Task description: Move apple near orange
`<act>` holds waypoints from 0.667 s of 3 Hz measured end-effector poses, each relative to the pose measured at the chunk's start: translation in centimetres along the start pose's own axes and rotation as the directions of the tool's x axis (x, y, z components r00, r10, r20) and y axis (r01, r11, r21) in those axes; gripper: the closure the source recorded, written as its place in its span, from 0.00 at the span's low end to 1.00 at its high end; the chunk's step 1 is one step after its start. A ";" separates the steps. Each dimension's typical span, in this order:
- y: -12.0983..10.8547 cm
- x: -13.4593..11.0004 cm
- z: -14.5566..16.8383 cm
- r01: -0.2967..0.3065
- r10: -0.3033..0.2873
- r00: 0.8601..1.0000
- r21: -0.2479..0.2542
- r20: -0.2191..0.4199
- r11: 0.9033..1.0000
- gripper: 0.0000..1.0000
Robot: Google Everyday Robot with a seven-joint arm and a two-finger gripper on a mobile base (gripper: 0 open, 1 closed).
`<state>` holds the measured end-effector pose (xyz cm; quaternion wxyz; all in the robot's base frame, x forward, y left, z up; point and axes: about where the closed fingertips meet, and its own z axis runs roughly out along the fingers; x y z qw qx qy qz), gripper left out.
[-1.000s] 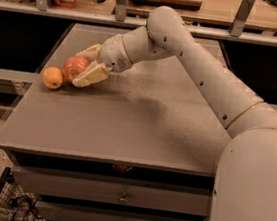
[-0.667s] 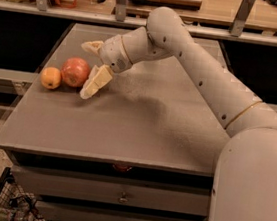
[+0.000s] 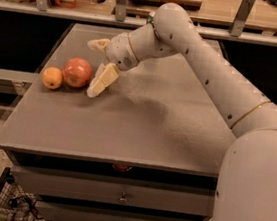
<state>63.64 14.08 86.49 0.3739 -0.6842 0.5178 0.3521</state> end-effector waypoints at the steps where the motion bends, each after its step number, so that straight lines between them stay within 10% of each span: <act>1: 0.0 0.3 -1.9 0.005 -0.004 0.999 0.006 -0.033 1.000 0.00; 2: 0.1 0.4 -2.2 0.005 -0.005 0.999 0.005 -0.039 1.000 0.00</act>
Offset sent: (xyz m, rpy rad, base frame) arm 0.0020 -0.0178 0.0059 -0.0303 -0.0127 -0.0078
